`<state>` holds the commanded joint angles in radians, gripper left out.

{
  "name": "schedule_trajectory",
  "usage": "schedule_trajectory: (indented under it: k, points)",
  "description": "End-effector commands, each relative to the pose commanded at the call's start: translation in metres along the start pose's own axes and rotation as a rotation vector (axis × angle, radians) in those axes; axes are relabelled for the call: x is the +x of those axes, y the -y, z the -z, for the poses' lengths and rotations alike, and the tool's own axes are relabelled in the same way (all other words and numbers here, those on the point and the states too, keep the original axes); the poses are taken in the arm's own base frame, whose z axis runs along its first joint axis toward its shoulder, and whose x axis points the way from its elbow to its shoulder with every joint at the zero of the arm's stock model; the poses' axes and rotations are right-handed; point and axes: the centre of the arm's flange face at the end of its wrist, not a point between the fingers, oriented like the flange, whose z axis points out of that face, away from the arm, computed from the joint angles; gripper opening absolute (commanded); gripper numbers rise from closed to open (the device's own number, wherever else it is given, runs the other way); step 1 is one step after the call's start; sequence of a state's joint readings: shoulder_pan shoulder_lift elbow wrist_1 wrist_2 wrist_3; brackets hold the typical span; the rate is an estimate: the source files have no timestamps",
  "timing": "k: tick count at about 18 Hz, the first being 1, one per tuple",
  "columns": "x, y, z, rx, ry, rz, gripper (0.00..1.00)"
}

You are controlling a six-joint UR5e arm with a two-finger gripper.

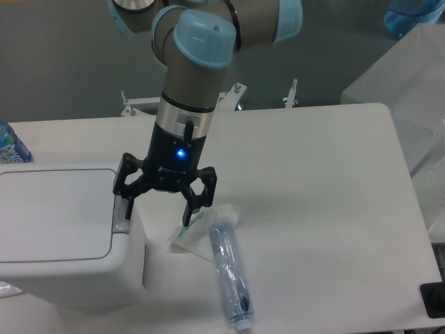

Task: Open the trash can
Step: 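Lower the gripper fingers onto the grey lid tab and press down, then lift the gripper up away from the bin as the lid opens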

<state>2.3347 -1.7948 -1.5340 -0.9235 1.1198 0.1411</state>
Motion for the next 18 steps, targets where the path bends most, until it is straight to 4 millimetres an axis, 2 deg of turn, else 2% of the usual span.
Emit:
schedule_trajectory:
  k: [18]
  points:
    - [-0.0004, -0.0001, -0.0049, 0.0, 0.0, -0.002, 1.0]
